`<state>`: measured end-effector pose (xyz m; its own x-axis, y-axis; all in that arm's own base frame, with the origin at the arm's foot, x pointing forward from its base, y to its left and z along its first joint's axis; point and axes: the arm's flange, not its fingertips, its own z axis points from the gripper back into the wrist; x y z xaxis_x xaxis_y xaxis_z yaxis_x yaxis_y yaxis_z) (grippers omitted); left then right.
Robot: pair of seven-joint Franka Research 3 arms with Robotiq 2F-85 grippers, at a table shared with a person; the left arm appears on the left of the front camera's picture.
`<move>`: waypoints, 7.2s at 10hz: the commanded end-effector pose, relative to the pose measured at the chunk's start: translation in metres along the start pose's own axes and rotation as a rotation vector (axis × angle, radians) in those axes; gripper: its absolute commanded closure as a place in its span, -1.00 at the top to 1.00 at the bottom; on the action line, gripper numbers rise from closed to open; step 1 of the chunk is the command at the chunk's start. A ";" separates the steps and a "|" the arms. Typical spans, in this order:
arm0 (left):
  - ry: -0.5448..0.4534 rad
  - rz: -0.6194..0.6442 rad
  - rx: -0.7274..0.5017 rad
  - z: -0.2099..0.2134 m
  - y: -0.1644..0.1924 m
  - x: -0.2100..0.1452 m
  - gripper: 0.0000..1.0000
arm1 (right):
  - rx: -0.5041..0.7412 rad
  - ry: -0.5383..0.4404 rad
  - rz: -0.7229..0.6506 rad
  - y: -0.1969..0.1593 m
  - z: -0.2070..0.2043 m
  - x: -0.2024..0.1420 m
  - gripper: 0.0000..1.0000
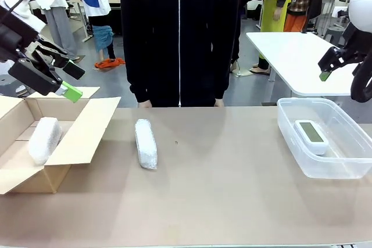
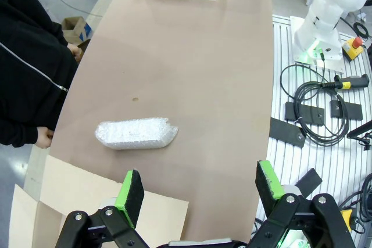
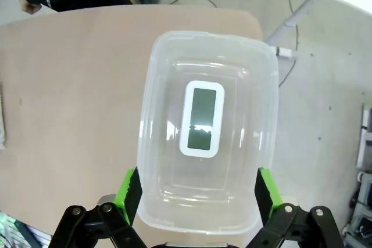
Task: Separate and place wrapped and unwrapped clocks.
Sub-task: If the picked Digital clock is wrapped, place it in the Package Box ; if not, place it in the Organizing box, then pick up the Digital clock indicated by the person.
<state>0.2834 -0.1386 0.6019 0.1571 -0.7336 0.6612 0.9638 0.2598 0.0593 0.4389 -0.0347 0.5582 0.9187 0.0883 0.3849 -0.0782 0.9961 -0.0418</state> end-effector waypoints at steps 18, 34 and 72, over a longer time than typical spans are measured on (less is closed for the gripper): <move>-0.009 -0.001 -0.010 0.000 0.000 0.000 1.00 | 0.001 0.013 -0.009 -0.005 -0.018 0.003 1.00; -0.009 -0.001 -0.010 0.000 0.000 0.000 1.00 | 0.687 -0.426 0.983 0.134 0.018 -0.090 0.89; 0.539 1.283 0.412 -0.134 -0.001 0.038 1.00 | 0.748 -0.432 1.012 0.111 0.024 -0.102 0.89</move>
<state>0.3143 -0.2408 0.5293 0.9611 -0.2558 0.1044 0.2573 0.9663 -0.0008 0.3237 0.0652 0.5375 0.1597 0.6642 0.7303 -0.9649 0.2612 -0.0266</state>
